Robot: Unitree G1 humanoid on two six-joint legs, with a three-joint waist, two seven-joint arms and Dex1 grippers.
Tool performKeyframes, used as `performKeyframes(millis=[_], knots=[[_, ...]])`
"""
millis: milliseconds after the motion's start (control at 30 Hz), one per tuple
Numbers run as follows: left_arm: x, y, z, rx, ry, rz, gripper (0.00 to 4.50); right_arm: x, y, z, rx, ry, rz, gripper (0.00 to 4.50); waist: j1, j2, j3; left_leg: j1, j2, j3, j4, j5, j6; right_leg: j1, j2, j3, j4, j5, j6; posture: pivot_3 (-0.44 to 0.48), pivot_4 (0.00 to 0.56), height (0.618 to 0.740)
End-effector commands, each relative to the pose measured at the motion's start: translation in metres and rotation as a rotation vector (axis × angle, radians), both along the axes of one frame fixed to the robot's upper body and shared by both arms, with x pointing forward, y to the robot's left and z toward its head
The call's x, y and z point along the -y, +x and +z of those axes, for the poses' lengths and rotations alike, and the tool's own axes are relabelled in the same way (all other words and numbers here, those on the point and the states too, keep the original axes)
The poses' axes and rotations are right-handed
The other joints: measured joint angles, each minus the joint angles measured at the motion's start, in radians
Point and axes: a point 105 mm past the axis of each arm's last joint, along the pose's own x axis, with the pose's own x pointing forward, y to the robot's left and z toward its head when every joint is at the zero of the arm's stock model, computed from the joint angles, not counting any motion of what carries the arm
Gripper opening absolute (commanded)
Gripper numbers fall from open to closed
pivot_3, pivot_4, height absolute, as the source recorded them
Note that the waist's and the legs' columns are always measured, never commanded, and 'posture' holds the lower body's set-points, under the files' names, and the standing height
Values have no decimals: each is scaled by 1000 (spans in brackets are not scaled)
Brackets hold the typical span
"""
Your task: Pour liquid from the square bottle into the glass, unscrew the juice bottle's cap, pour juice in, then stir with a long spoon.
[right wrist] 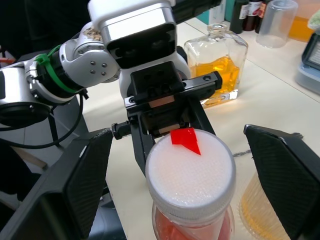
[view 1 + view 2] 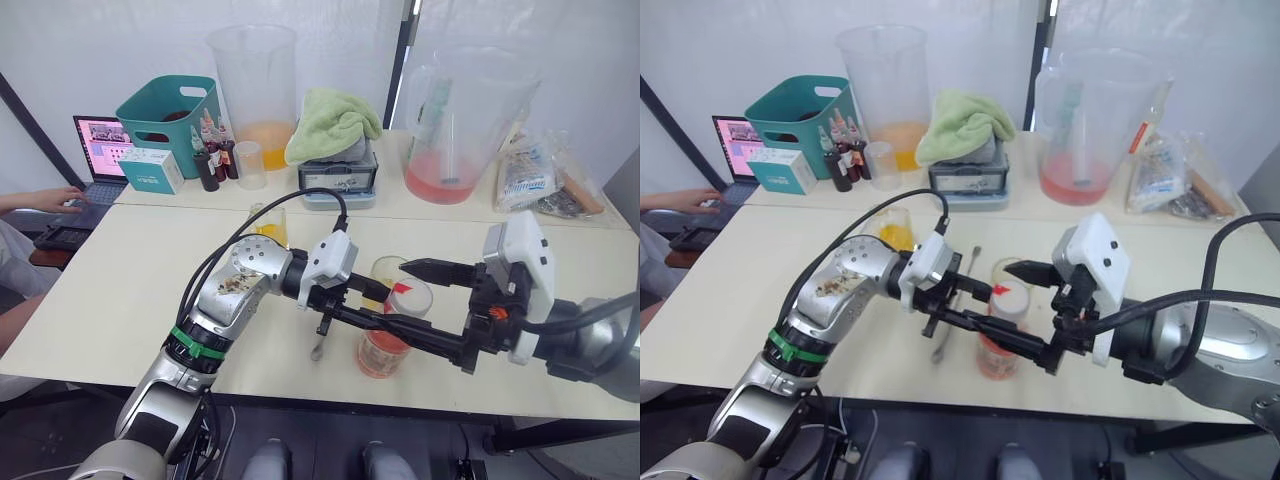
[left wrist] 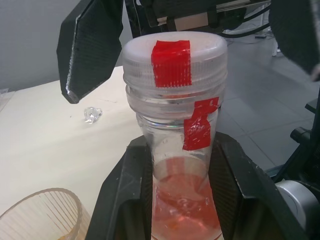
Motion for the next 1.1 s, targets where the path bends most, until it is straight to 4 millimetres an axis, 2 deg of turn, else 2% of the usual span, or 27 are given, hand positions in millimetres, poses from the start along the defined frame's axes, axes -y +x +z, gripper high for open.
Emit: performKeyframes(millis=[33, 200, 433, 533, 667, 800, 967, 1100], knots=[[0, -1, 0, -2, -11, -5, 1158, 0, -4, 11, 42, 29, 1, 3243, 0, 0, 0, 0, 0, 0, 0, 0, 0, 0, 0, 0, 0, 0, 0, 0, 150, 740], [0, -1, 0, -3, -10, -7, 1158, 2, -2, 8, 31, 31, -16, 1687, 0, 0, 0, 0, 0, 0, 0, 0, 0, 0, 0, 0, 0, 0, 0, 0, 150, 740], [-1, -1, 0, -1, -6, -6, 1158, 4, 1, 6, 40, 35, -33, 1679, 0, 0, 0, 0, 0, 0, 0, 0, 0, 0, 0, 1, -1, 0, 0, 0, 150, 740], [-1, 0, -1, 1, -4, -5, 1158, 3, 4, 13, 81, 57, -10, 1679, -1, 0, 0, 0, 0, 0, 0, 0, 0, 0, 0, 1, -1, 0, 0, 0, 150, 740], [-1, 0, -1, 5, 2, -10, 1158, 3, 4, 7, 72, -19, 181, 1679, -1, 0, 0, 0, 0, 1, 0, 0, 0, 0, 0, 1, -2, 0, 0, 0, 150, 740], [-2, -2, 0, 9, 6, -16, 1158, 13, 10, 0, 35, -141, 401, 1679, -2, 0, 0, 1, 1, 2, 0, 0, 0, 1, 1, 1, -5, 0, 0, 0, 150, 740], [-2, -3, 0, 15, 12, -16, 1158, 23, 35, 4, 32, -239, 543, 1679, -5, 0, 0, 2, 2, 3, 0, 0, 0, 1, 1, 0, -5, 0, 0, 0, 150, 740], [-2, -3, 1, 16, 12, -10, 1158, 25, 47, 5, 25, -268, 578, 1679, -4, 0, 0, 1, 2, 3, 0, 0, 0, 1, 1, 0, -4, 0, 0, 0, 150, 740]])
